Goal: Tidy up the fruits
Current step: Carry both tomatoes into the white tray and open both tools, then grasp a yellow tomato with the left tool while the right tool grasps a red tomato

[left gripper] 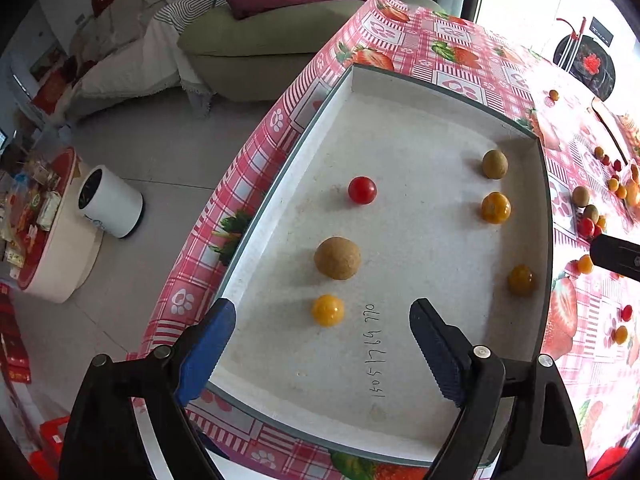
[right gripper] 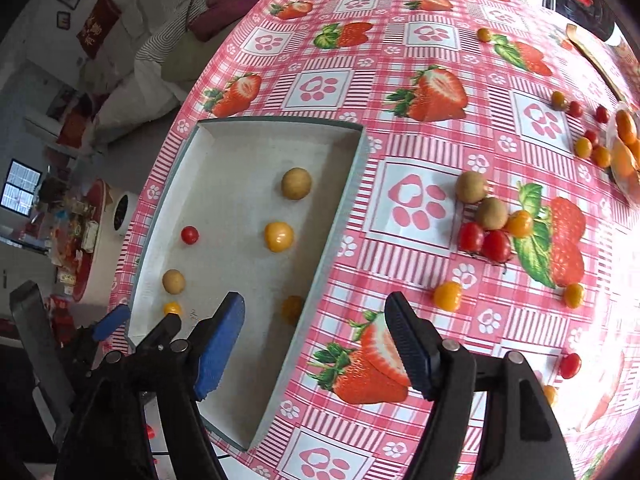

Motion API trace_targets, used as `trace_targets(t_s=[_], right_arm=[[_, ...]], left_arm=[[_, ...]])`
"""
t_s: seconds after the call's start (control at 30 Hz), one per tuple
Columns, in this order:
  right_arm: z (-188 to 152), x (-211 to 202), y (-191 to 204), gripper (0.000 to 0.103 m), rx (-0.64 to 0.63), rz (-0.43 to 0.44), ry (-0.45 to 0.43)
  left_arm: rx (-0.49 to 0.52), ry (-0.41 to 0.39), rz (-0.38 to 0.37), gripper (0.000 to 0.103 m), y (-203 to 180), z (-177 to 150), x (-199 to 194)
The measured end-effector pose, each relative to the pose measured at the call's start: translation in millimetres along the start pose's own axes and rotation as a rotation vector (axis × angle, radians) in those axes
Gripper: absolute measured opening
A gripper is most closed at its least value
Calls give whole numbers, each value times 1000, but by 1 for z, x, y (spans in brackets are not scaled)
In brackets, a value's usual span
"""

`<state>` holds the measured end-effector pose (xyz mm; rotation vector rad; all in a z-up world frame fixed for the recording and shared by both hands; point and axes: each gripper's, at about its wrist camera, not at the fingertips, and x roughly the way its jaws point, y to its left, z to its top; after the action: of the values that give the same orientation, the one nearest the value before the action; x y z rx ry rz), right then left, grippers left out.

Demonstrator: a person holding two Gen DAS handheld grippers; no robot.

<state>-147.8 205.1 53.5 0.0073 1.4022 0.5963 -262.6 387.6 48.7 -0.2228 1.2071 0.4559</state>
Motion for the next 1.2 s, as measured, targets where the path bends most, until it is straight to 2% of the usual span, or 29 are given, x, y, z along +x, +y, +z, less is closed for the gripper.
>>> trace_targets(t_s=[0.17,0.43,0.6,0.83,1.13,1.2], right_arm=[[-18,-14,-46,76,81,-61,3],[-44,-39,-122,76,222,-174,9],[-52,-48,-154,76,280,-204,8],[-57,-49,-178,76,323,-206,11],[-59,-39,-188,76,338,-213,32],[-57,-36,-188,73,331,-220,35]], left_arm=[[101,-23,-30,89,-41,8,-18],[283,-87,-143,89,-126,18,-44],[377,-86,-180,89,-176,20,-44],[416,-43,-177,89,-221,22,-18],[438,-2,-154,89,-243,19,10],[438,4,-150,89,-245,18,13]])
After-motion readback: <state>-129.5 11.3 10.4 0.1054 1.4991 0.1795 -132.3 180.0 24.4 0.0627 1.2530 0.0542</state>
